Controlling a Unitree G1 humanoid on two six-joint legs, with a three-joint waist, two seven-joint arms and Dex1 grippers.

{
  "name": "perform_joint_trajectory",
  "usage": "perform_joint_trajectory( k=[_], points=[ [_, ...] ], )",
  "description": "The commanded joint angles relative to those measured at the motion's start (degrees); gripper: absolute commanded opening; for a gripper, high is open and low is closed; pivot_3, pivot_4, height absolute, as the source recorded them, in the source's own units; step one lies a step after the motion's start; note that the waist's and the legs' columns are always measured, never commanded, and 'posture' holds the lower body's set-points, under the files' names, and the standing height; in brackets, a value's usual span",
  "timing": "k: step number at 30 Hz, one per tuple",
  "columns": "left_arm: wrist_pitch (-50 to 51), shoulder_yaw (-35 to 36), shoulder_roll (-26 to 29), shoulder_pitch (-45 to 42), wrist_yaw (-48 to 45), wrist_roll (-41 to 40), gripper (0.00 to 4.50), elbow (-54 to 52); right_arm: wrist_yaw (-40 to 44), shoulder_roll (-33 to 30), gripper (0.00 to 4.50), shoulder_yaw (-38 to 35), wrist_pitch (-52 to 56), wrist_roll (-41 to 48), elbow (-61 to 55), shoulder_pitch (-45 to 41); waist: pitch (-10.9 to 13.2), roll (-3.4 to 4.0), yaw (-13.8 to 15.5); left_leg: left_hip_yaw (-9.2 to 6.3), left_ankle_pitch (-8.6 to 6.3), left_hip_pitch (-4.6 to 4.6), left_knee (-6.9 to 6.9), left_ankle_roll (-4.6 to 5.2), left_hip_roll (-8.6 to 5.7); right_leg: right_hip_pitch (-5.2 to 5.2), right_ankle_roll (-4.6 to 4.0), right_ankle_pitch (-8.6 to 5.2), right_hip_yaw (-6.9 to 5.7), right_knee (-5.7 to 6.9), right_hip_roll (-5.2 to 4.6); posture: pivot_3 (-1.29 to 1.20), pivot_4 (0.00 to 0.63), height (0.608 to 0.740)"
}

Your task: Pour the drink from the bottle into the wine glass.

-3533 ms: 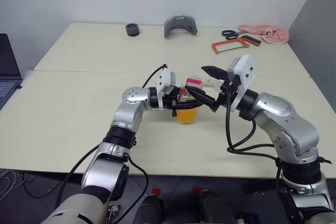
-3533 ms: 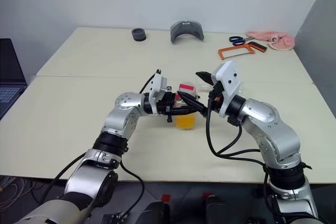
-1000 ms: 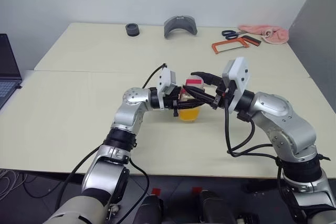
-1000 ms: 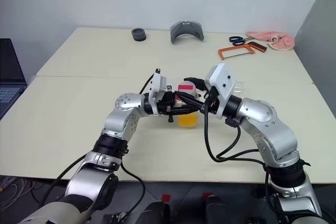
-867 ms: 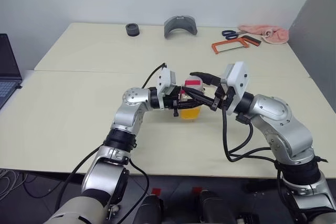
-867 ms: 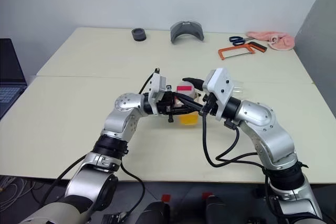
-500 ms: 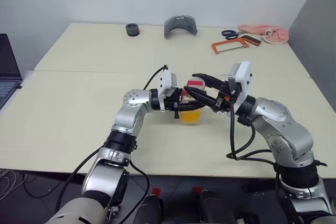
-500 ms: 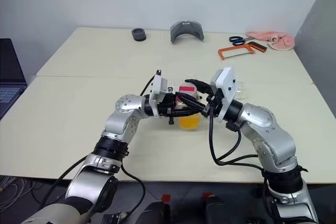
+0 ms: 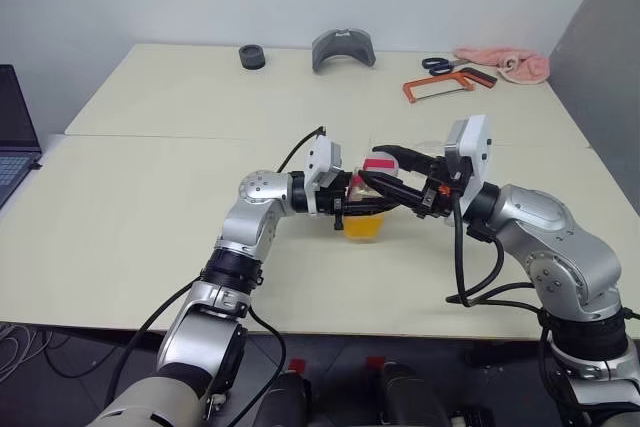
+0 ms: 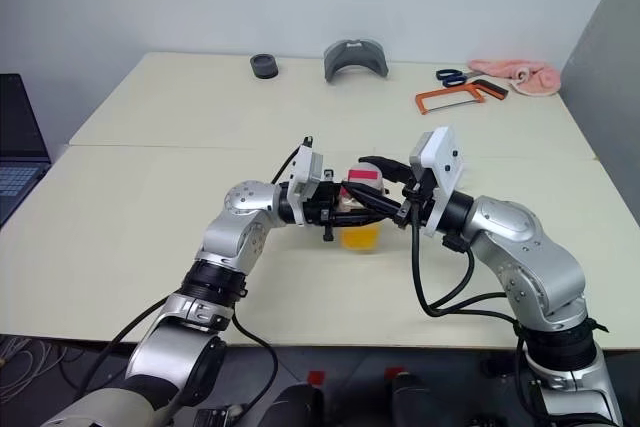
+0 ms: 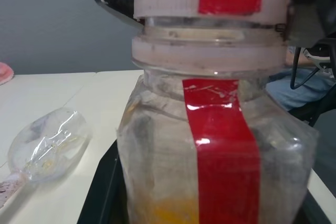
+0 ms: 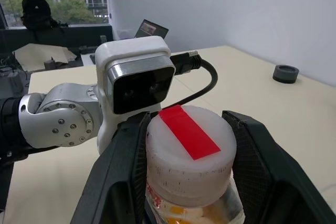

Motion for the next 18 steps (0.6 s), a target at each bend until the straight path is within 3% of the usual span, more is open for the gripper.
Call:
perform_joint_trajectory(
  k=[1,5,18],
  points=[
    [-0.5,1.7,0.1,-0.7,1.1,-1.2,1.60,-1.0,0.0,0.6,2.61,-0.3,-1.6,-0.4,-1.9,-0.6,0.0,0.00,0.0,-0.01,0.00,0.00,0.00,0.00,0.00,0.00,0.00,0.00,0.00,0.00,0.00,0.00,0.150,0.740],
    [-0.5,1.8,0.1,-0.7,1.1,-1.1,1.59,-0.9,-0.4,1.1,3.93,-0.3,-1.2,-0.4,-2.2,-0.9,0.0,0.00,0.0,-0.01,0.00,0.00,0.00,0.00,0.01,0.00,0.00,0.00,-0.01,0.00,0.00,0.00,0.150,0.740],
    [-0.6,1.6,0.1,-0.7,1.0,-1.0,1.59,-0.8,-2.1,2.0,3.94,-1.6,-0.7,-0.4,-1.5,-0.6,0.0,0.00,0.0,-0.01,0.00,0.00,0.00,0.00,0.01,0.00,0.00,0.00,-0.01,0.00,-0.01,0.00,0.150,0.740]
  ],
)
